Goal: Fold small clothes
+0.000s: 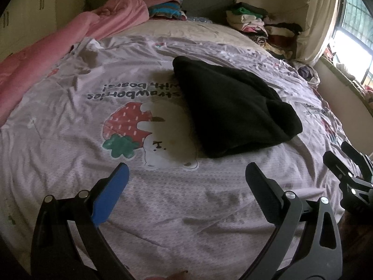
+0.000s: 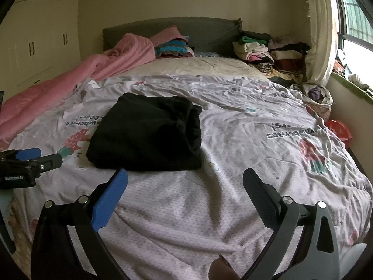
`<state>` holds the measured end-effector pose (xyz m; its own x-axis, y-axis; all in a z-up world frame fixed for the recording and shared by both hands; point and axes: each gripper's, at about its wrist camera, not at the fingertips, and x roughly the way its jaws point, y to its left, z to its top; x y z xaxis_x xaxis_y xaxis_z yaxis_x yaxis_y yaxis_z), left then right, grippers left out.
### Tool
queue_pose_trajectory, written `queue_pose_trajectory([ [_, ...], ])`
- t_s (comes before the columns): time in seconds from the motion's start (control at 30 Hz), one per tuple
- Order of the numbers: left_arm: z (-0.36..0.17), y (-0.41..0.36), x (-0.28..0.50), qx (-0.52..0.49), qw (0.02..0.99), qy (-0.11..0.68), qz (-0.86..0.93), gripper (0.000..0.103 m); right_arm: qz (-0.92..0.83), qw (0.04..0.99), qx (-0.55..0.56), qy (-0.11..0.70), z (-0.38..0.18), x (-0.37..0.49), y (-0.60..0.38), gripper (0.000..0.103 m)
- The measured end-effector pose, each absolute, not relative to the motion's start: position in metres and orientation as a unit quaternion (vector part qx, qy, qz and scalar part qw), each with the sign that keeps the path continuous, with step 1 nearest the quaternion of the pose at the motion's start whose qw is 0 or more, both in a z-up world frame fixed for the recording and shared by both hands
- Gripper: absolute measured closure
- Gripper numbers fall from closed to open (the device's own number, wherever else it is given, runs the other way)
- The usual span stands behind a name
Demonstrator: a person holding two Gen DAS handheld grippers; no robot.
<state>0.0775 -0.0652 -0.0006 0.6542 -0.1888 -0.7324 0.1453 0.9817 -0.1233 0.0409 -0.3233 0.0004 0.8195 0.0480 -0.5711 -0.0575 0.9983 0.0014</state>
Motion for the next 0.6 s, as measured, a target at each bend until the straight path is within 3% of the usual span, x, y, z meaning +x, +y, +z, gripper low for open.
queue_pose_trajectory([
  [0.6, -0.0022, -0.0664, 0.0778, -0.019, 0.907, 0.412, -0.083, 0.010, 0.025, 0.954, -0.010, 0.298, 0.0004, 0.0400, -0.3247, 0.005],
])
